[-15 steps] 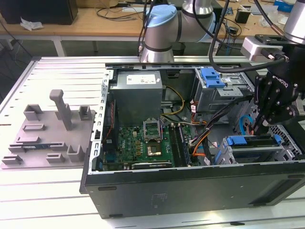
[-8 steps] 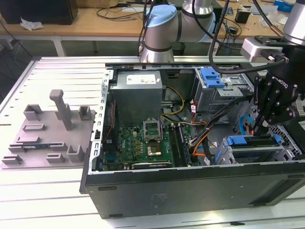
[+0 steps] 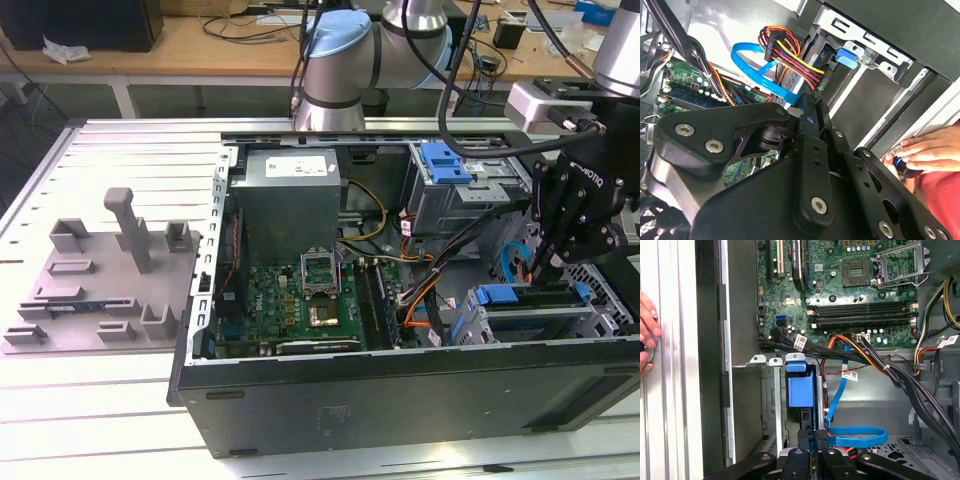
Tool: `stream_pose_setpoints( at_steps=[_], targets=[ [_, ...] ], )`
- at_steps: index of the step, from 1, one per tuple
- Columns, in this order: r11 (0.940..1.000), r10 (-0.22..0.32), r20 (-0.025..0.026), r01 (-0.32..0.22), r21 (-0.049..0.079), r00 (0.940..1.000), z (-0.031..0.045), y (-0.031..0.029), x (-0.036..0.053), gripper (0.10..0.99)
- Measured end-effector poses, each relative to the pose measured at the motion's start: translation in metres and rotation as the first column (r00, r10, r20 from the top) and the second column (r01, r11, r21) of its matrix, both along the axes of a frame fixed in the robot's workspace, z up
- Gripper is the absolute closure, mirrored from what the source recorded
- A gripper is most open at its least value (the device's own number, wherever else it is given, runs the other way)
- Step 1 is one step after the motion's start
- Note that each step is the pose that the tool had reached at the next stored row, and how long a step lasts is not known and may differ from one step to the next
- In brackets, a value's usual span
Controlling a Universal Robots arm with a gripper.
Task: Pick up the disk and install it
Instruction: 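Insert the second disk wire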
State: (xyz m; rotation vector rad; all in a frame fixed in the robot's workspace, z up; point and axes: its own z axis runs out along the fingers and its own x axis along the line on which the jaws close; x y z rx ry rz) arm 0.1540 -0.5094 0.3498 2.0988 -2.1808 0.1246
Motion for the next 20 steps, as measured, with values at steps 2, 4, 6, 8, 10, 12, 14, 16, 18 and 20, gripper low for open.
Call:
stream_pose_setpoints(
  at_steps=[2, 4, 6, 8, 10, 12, 14, 16, 18, 20],
  targets=[
    [1.0, 0.004, 0.0, -0.004, 0.0, 1.0, -0.0006, 0.0, 0.0, 0.925],
    [1.0, 0.007, 0.0, -0.007, 0.0, 1.0, -0.001, 0.0, 0.0, 0.925],
    [0.9999, 0.01, 0.0, -0.01, 0.0, 0.9999, -0.0014, 0.0, 0.0, 0.925],
    [0.9999, 0.017, 0.0, -0.017, 0.0, 0.9999, -0.0023, 0.0, 0.0, 0.925],
    [0.9998, 0.02, 0.0, -0.02, 0.0, 0.9998, -0.0026, 0.0, 0.0, 0.925],
    [0.9997, 0.025, 0.0, -0.025, 0.0, 0.9997, -0.0031, 0.0, 0.0, 0.925],
    [0.9996, 0.028, 0.0, -0.028, 0.0, 0.9996, -0.0037, 0.0, 0.0, 0.925],
    [0.9995, 0.032, 0.0, -0.032, 0.0, 0.9995, -0.0045, 0.0, 0.0, 0.925],
    [0.9994, 0.034, 0.0, -0.034, 0.0, 0.9994, -0.005, 0.0, 0.0, 0.925],
    [0.9993, 0.037, 0.0, -0.037, 0.0, 0.9993, -0.0054, 0.0, 0.0, 0.925]
  ],
)
